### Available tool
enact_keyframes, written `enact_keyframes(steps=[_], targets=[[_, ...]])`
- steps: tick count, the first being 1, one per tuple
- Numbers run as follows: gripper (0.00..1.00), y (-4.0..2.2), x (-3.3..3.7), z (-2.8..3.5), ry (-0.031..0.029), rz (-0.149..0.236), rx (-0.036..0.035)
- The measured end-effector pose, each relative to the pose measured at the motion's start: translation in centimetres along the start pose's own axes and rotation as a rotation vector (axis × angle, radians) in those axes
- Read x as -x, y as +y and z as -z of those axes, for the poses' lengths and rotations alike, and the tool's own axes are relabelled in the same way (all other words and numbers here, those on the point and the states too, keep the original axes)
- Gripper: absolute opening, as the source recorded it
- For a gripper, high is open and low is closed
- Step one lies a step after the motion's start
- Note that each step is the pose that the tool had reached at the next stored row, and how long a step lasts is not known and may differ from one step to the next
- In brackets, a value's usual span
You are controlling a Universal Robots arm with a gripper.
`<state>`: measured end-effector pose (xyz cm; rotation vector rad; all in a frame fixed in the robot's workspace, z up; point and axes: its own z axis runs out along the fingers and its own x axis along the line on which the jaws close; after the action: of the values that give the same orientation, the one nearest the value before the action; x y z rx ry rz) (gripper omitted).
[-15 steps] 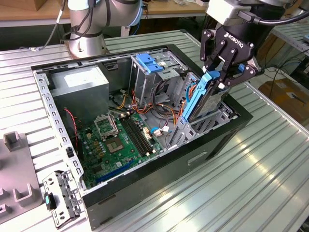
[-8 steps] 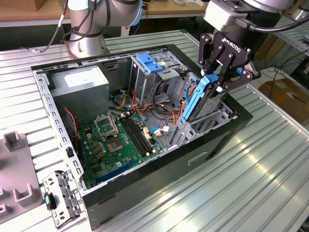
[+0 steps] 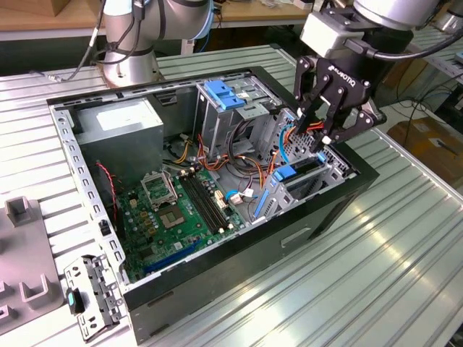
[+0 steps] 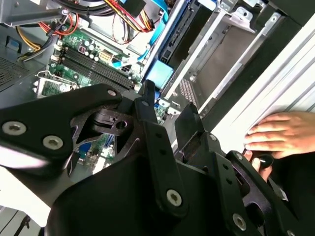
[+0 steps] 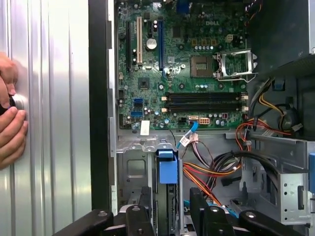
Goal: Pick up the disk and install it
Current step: 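Insert the disk into the insertion slot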
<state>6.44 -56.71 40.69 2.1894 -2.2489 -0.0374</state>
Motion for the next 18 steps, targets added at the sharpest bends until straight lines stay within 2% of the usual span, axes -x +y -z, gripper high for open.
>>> enact_keyframes(steps=[3,5,6,7,8,12,15,18], targets=[[0.43,-0.01,-0.01,-0.7,0.0,0.0,0.0],[0.3,-0.03,-0.02,-1.19,0.0001,0.0,0.0],[0.3,-0.03,-0.02,-1.36,0.0001,0.0,0.0],[0.18,-0.03,-0.02,-1.84,0.0,0.0,0.0],[0.12,-0.04,-0.03,-2.13,-0.0001,0.0,-0.0001],[0.11,-0.05,-0.04,-2.84,0.0001,0.0,0.0],[0.11,-0.08,-0.05,-3.81,0.0001,0.0,0.0],[0.11,-0.08,-0.05,-3.89,0.0001,0.0,0.0]])
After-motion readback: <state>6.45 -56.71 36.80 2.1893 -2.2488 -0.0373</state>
